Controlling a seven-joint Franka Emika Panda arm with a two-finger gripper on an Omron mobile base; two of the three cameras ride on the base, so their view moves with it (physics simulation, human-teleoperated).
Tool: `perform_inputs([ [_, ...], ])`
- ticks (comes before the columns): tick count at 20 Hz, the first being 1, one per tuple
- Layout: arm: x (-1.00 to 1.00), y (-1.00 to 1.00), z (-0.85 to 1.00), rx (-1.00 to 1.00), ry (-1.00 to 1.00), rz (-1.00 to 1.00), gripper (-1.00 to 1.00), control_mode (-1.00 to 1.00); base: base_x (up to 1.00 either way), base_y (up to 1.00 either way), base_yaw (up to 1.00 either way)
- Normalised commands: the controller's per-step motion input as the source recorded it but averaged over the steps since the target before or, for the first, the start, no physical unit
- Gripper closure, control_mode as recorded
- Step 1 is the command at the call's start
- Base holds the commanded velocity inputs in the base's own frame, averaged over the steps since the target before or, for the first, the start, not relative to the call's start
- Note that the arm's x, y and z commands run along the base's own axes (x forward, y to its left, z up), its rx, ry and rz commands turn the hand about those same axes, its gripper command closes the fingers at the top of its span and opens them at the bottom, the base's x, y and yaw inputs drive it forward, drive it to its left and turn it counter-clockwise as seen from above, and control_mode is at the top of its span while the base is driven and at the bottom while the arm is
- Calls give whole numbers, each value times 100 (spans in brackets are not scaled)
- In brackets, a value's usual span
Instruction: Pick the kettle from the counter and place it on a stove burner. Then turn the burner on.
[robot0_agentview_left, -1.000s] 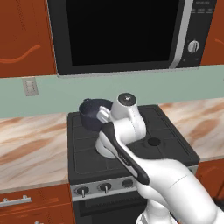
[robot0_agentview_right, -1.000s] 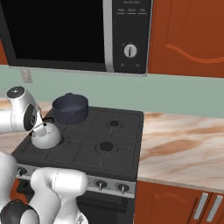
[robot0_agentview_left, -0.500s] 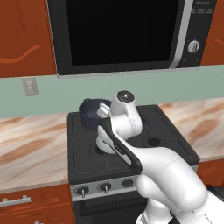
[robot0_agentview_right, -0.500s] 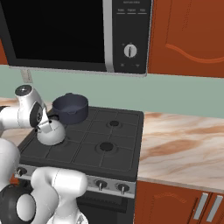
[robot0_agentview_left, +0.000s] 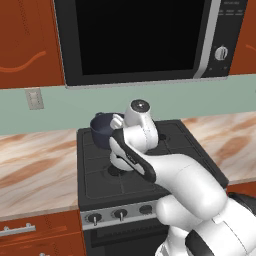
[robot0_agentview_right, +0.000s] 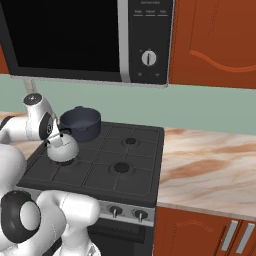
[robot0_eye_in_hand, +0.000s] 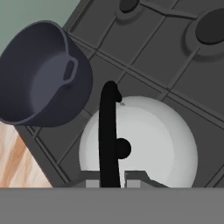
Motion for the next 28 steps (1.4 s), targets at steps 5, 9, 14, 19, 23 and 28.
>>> perform_inputs([
  [5,9,3,-8,0,0,-1,100,-100,0,0,0],
  [9,0,12,-15,0,0,0,100,-100,0,0,0],
  [14,0,13,-17,0,0,0,100,-100,0,0,0],
  [19,2,10,-14,0,0,0,100,-100,0,0,0],
  [23,11,9,-17,0,0,0,100,-100,0,0,0],
  [28,20,5,-18,0,0,0,100,-100,0,0,0],
])
